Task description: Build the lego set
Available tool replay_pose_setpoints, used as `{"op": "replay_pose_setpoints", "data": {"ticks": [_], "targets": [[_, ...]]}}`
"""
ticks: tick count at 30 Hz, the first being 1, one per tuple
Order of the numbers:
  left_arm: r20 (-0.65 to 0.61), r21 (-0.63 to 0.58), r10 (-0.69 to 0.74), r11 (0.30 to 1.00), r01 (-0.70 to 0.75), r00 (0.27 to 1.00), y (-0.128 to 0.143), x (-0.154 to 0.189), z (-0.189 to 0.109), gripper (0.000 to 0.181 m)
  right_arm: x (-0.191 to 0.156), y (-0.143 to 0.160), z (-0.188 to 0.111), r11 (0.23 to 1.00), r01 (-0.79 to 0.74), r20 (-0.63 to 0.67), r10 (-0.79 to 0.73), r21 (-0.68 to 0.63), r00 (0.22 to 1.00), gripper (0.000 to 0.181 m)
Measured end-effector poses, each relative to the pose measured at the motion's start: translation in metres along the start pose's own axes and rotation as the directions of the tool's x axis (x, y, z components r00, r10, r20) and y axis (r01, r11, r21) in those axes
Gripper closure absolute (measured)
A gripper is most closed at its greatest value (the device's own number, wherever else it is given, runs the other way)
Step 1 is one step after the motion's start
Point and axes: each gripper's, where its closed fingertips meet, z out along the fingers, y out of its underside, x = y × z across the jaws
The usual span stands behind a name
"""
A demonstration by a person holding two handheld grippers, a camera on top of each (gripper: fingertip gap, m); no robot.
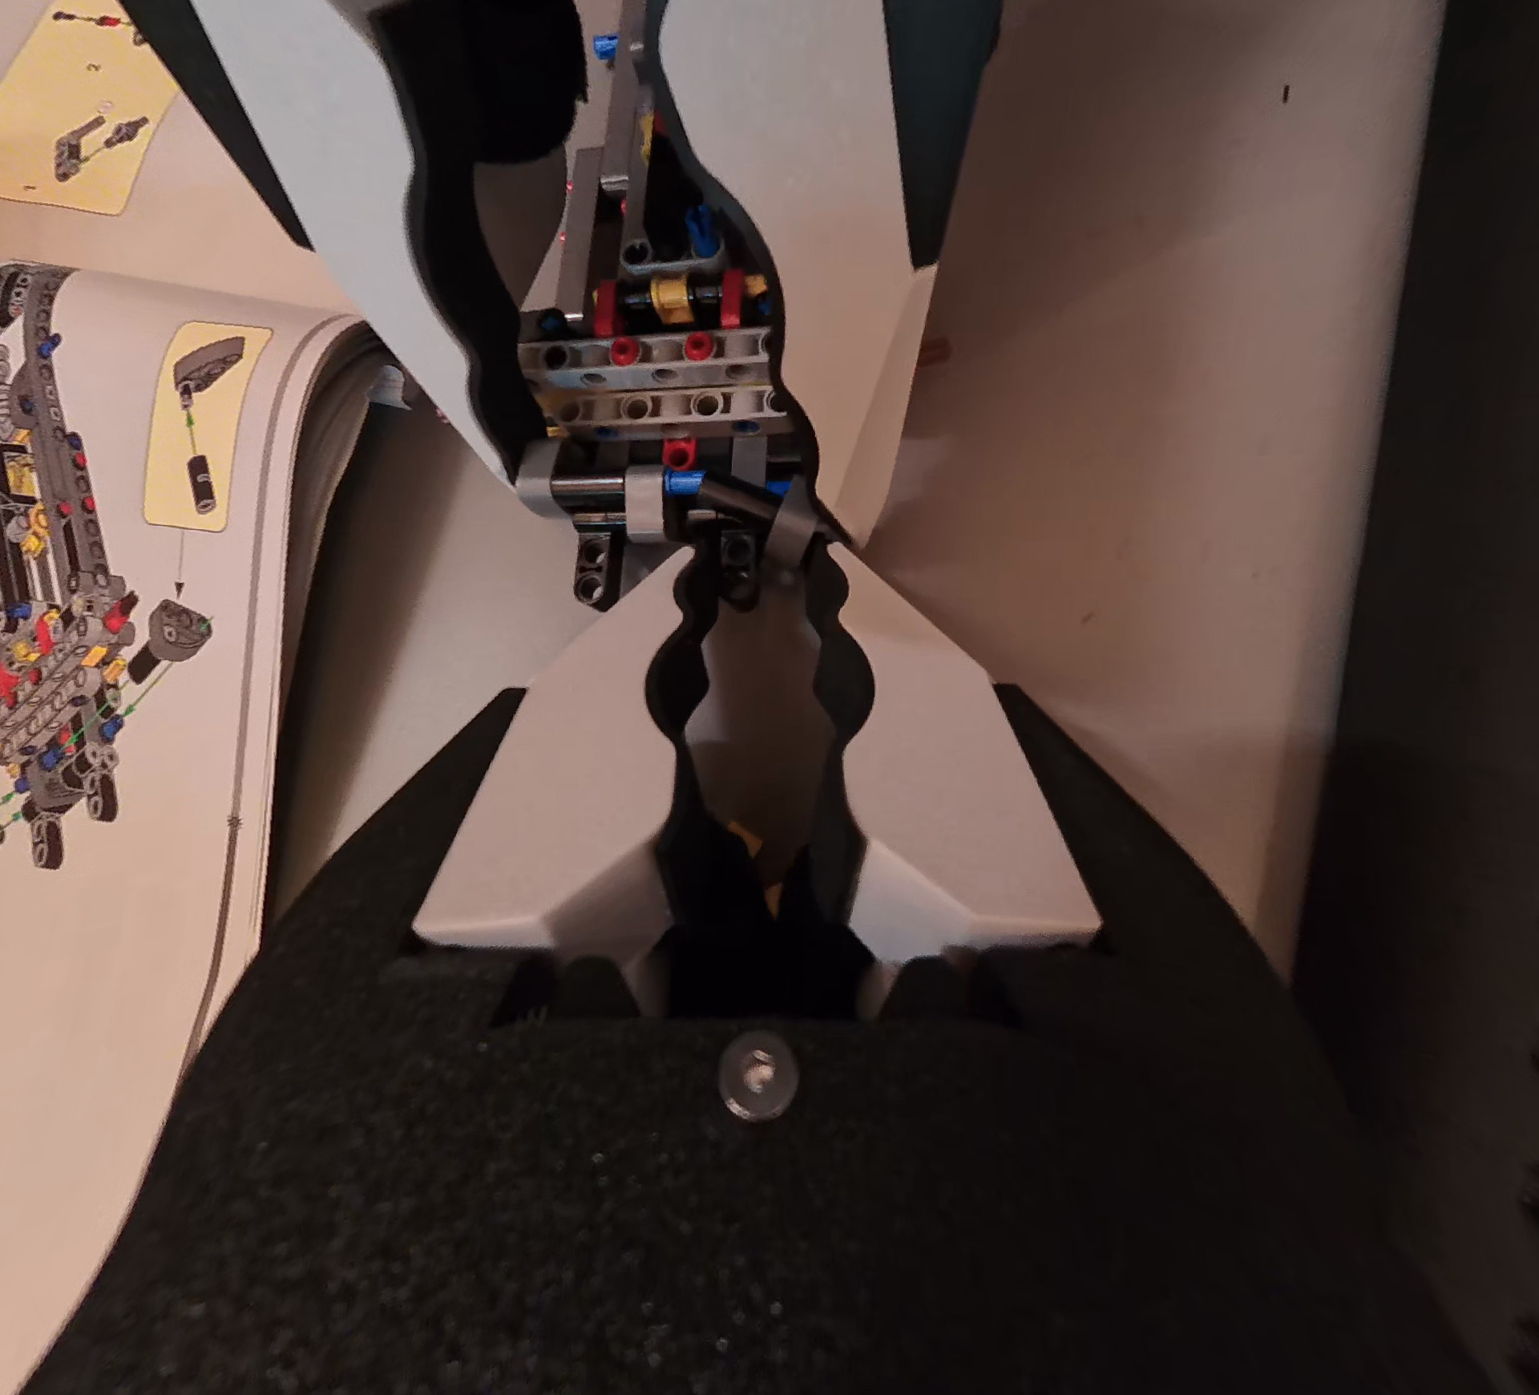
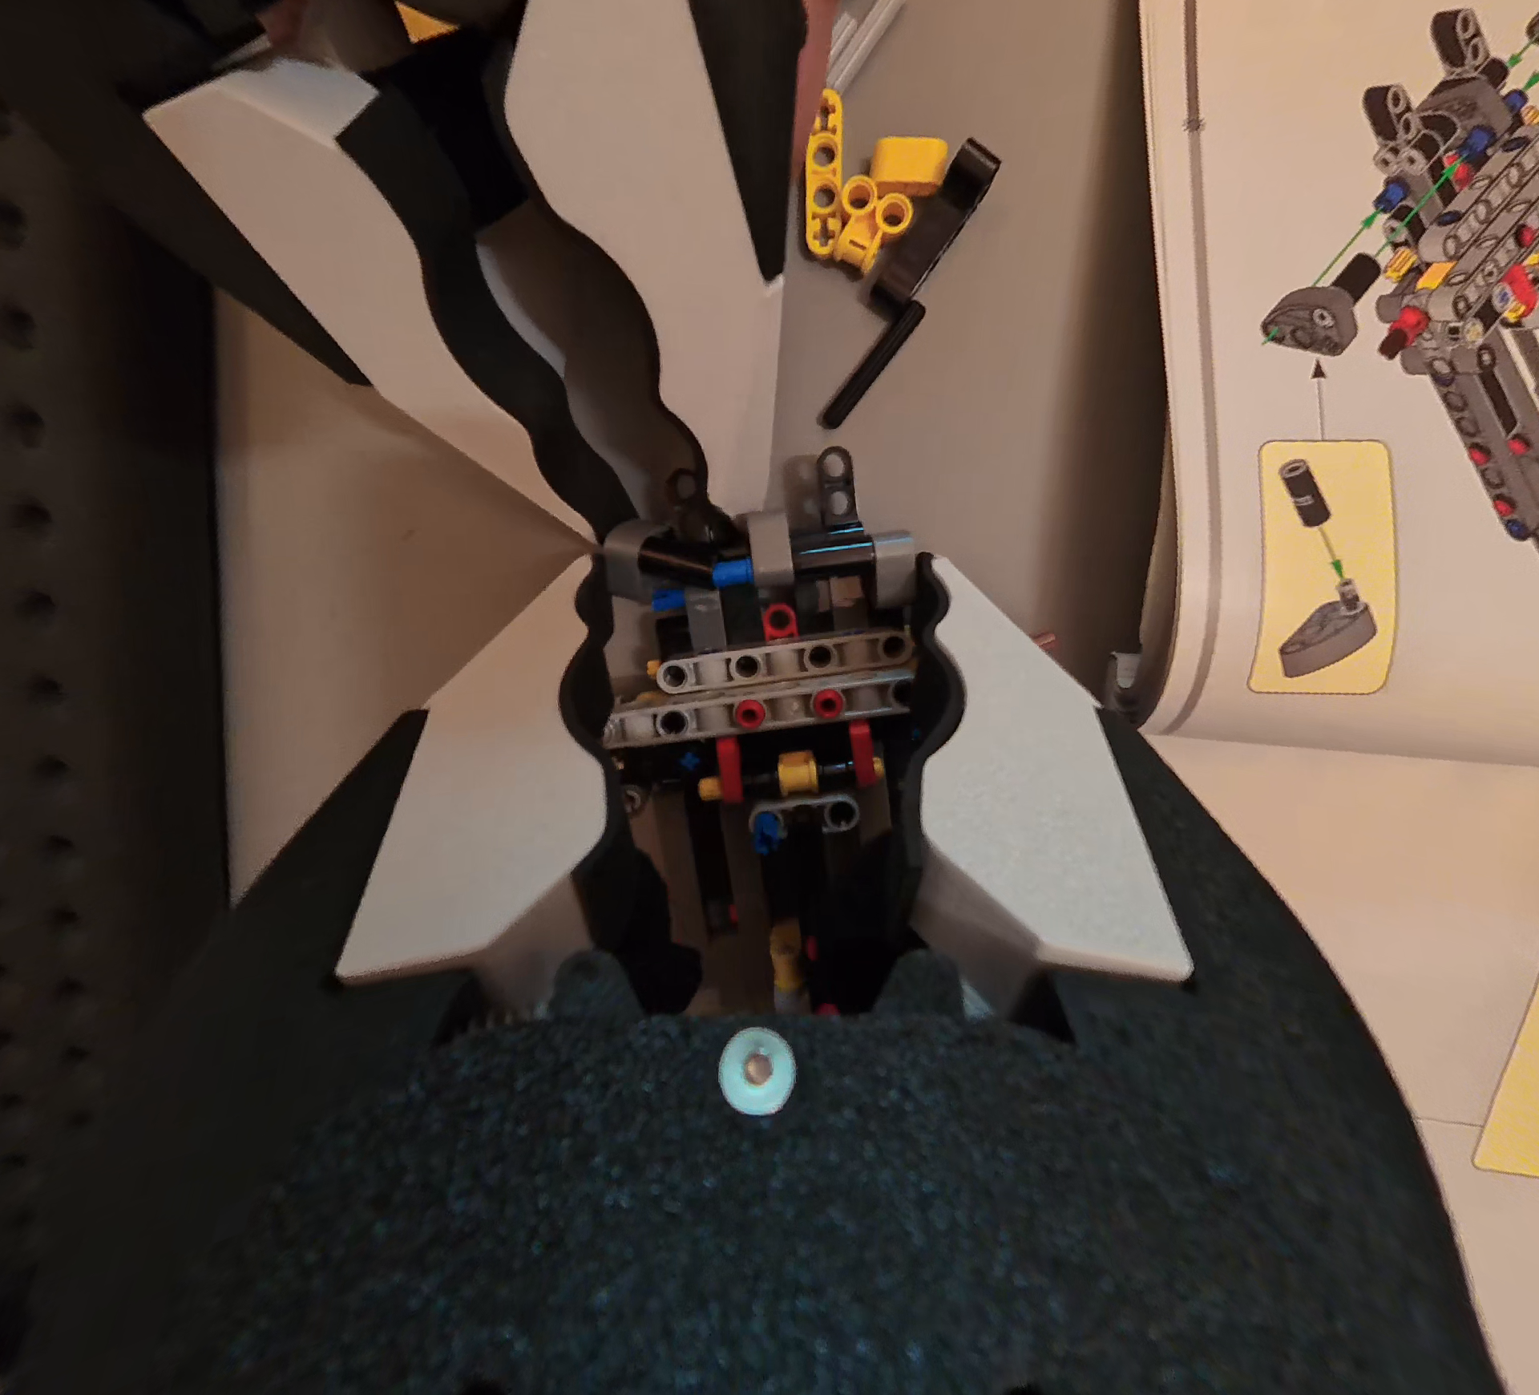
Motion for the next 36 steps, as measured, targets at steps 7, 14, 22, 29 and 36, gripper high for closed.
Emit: {"op": "replay_pose_setpoints", "data": {"ticks": [7,14,22,29,36], "targets": [[-0.010,0.000,0.000,1.000,0.000,1.000,0.0000,0.0011,0.0000,0.162,-0.0009,0.0001,-0.0002,1.000,0.009,0.008,-0.010,0.005,1.000,0.110],[-0.022,0.000,-0.001,1.000,0.001,1.000,-0.0002,0.0029,0.0001,0.161,-0.0026,0.0006,-0.0006,1.000,0.020,0.021,-0.020,0.012,1.000,0.110],[-0.049,-0.001,-0.012,1.000,0.012,0.999,-0.0002,0.0072,-0.0001,0.155,-0.0070,0.0007,-0.0022,0.999,0.017,0.070,-0.020,0.040,0.997,0.109],[-0.042,0.000,-0.015,1.000,0.015,0.999,-0.0009,0.0065,0.0005,0.154,-0.0073,0.0025,-0.0027,0.998,0.042,0.073,-0.046,0.055,0.996,0.110],[-0.028,-0.002,-0.018,1.000,0.018,0.999,-0.0020,0.0068,0.0017,0.155,-0.0066,0.0051,-0.0023,0.995,0.082,0.049,-0.085,0.058,0.995,0.110]]}}
